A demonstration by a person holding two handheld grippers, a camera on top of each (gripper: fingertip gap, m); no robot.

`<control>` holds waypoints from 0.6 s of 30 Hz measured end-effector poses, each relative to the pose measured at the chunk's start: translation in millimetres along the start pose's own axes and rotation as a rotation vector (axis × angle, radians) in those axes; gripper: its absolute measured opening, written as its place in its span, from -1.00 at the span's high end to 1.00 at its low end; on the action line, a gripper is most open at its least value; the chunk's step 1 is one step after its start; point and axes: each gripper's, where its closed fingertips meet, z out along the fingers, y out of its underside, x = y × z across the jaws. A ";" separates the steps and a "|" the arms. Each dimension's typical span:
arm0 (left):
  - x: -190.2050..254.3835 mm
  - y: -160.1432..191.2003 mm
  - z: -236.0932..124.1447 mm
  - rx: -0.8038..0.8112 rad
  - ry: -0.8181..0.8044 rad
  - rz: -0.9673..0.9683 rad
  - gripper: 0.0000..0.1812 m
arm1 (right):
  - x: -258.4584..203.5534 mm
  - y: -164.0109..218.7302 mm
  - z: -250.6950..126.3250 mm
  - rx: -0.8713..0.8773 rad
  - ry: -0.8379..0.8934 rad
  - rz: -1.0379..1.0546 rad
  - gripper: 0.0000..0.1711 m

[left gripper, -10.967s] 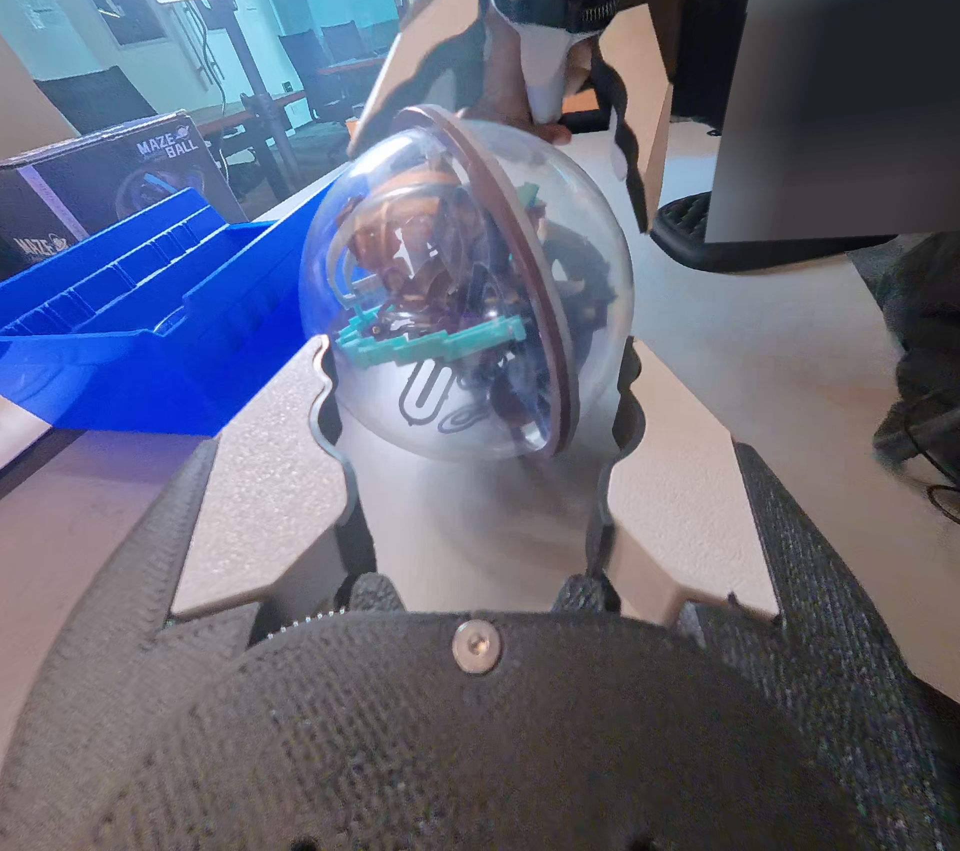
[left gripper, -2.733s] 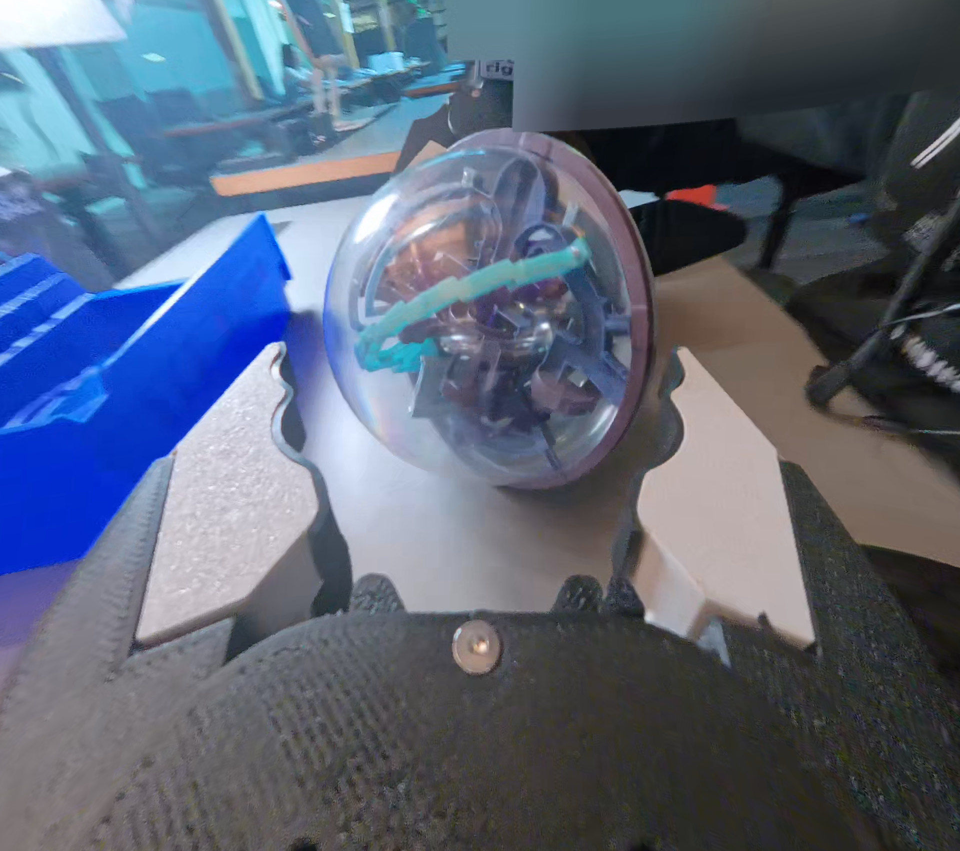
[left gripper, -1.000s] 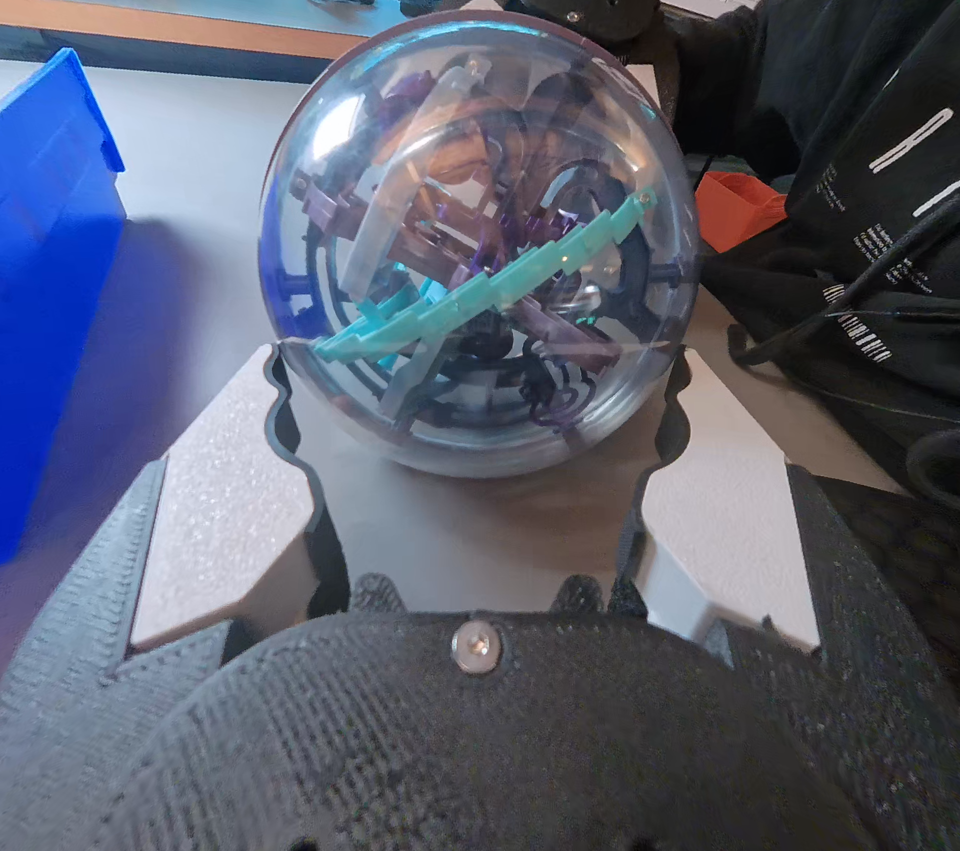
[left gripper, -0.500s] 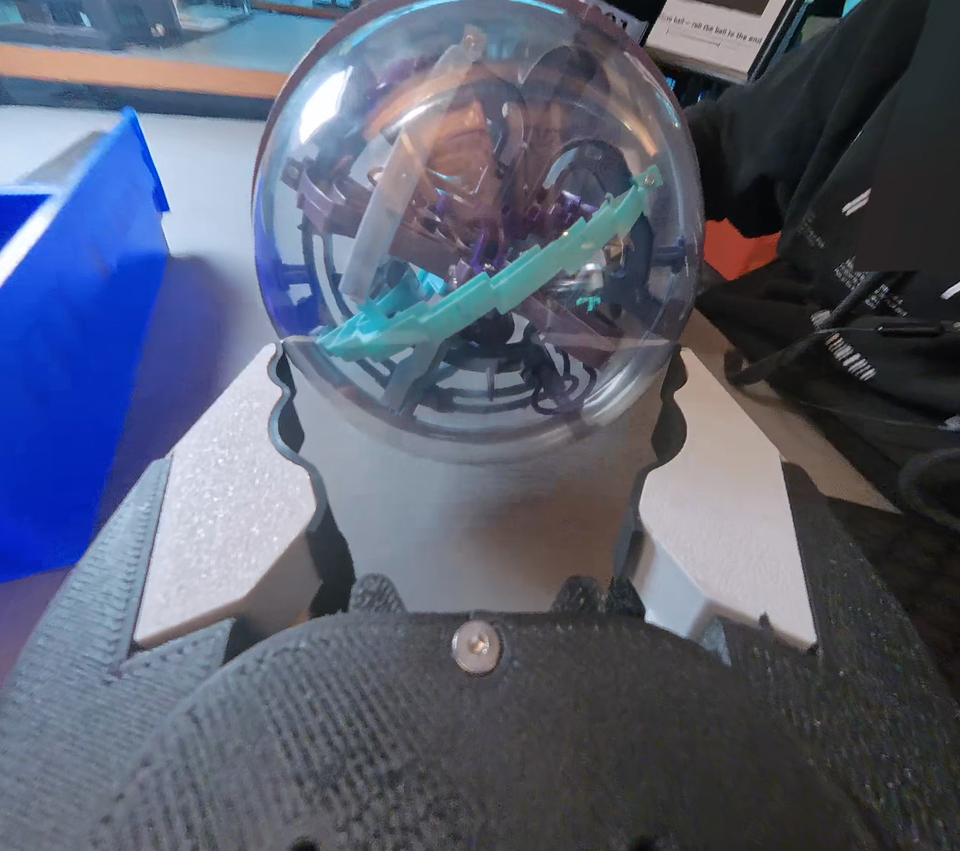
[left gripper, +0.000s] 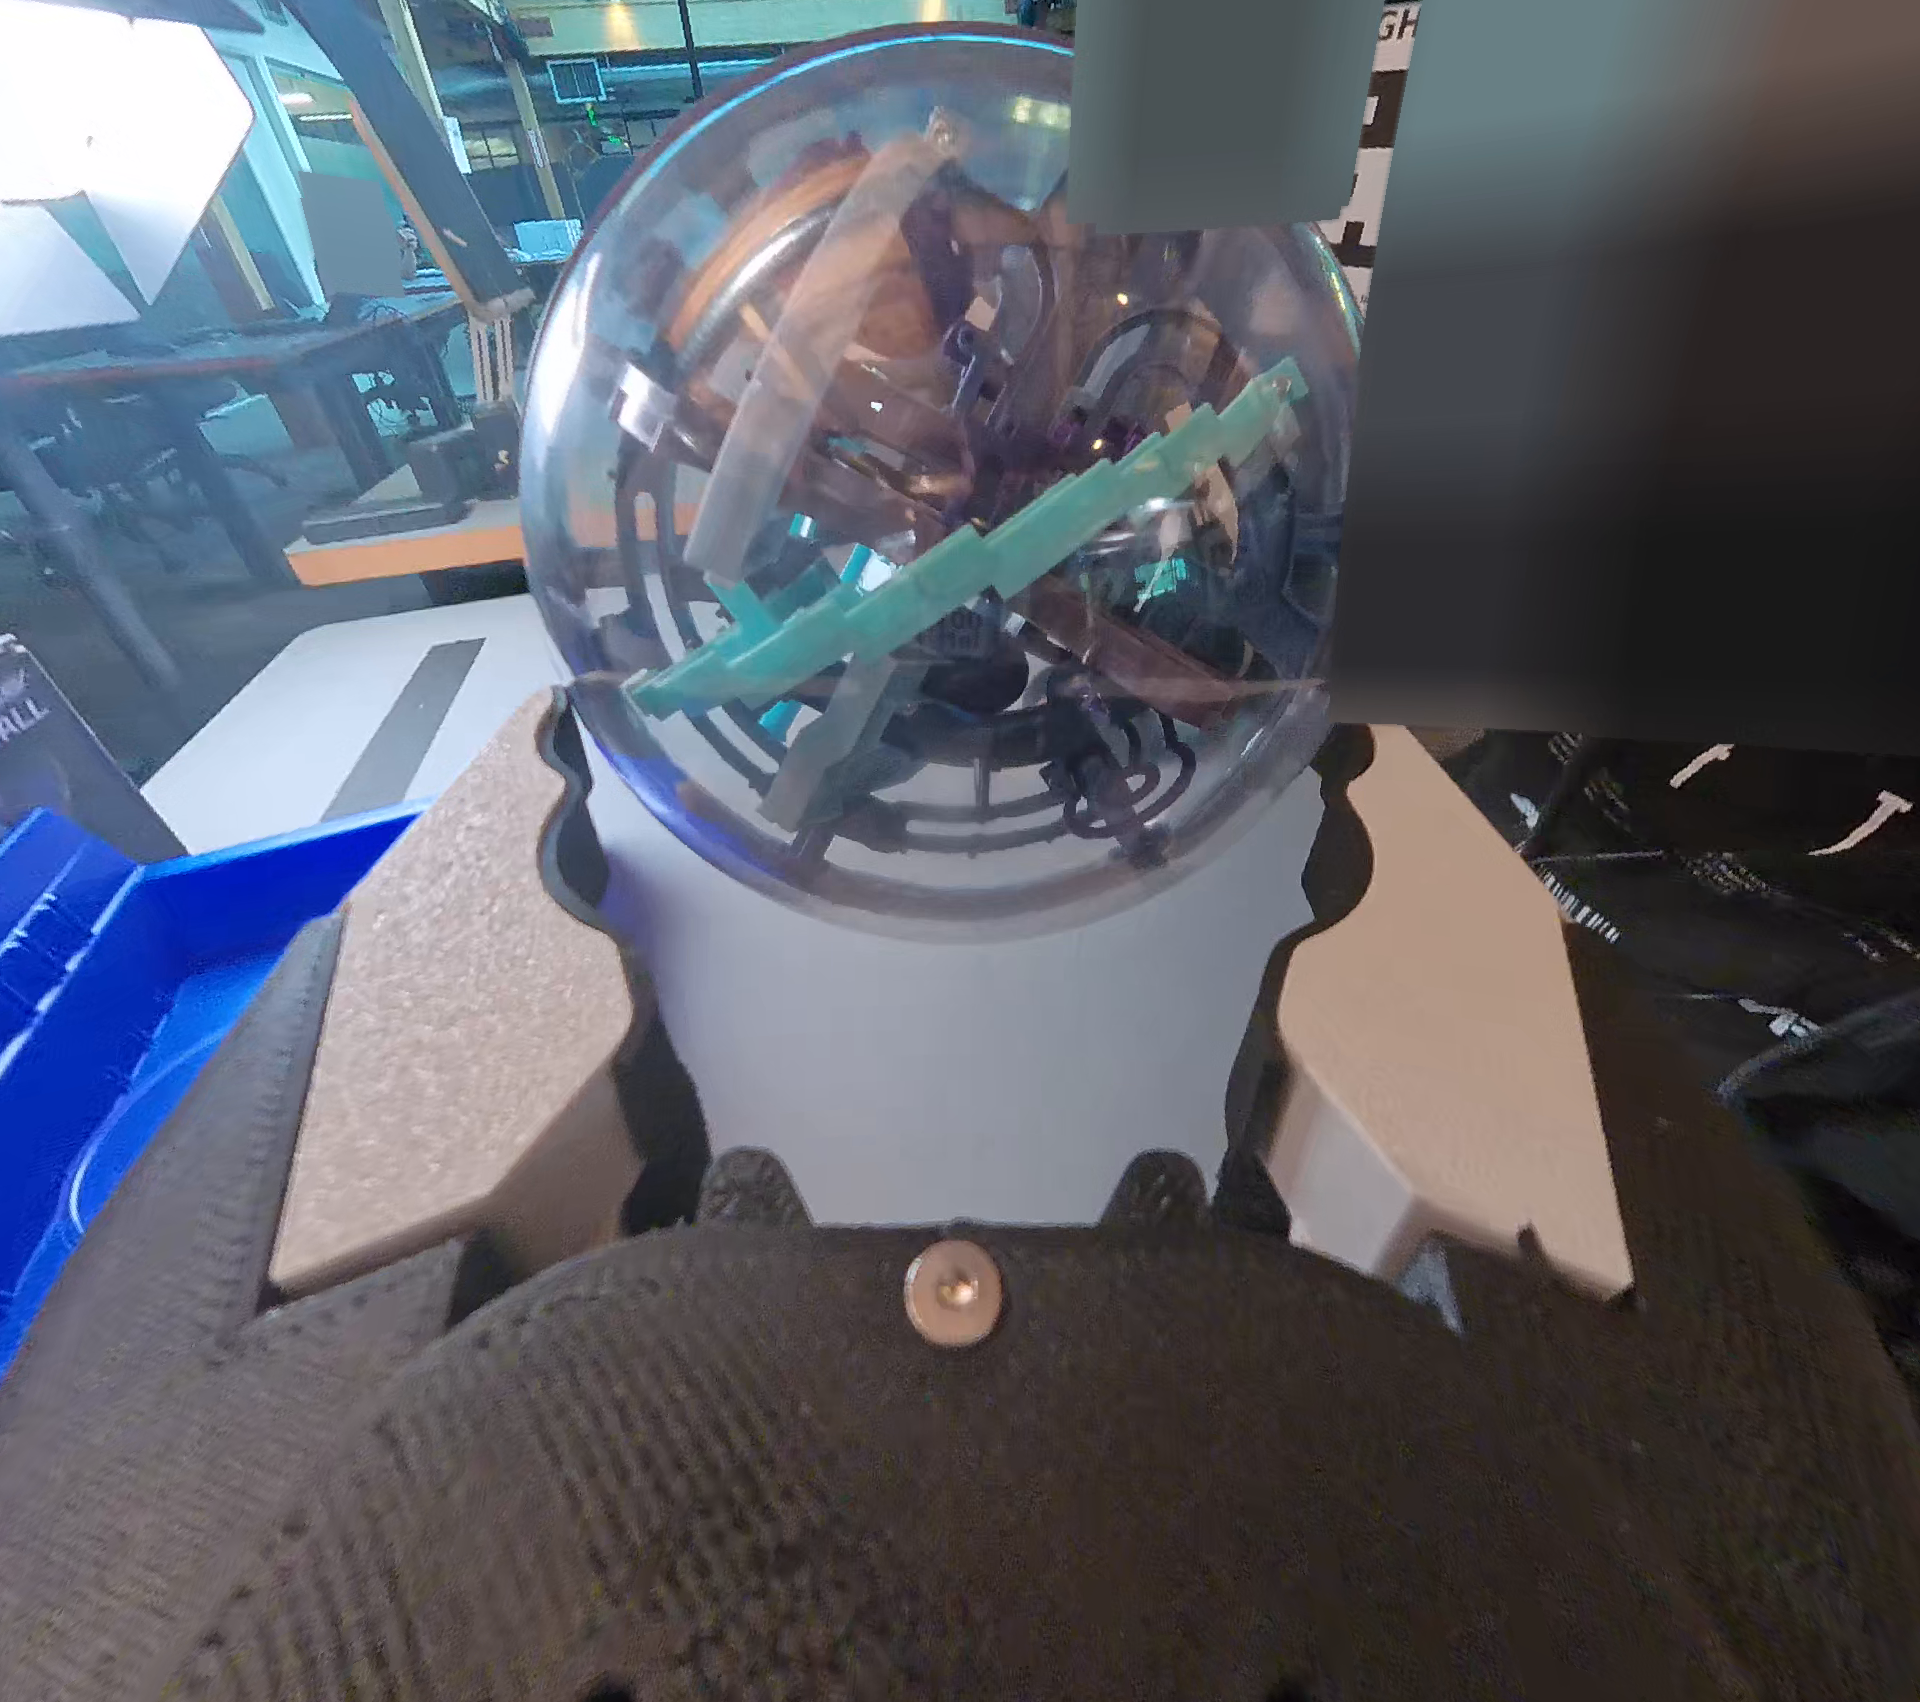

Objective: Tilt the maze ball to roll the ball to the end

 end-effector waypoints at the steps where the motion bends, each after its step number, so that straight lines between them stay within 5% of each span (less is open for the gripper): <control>1: 0.4 -6.4 0.3 0.001 -0.002 0.007 -0.53 | 2.2 -6.2 -1.7 0.006 0.001 -0.006 -0.61; 18: 19.4 -51.3 20.1 -0.030 -0.103 0.204 -0.53 | 10.2 -36.7 -32.0 0.102 0.007 -0.159 -0.63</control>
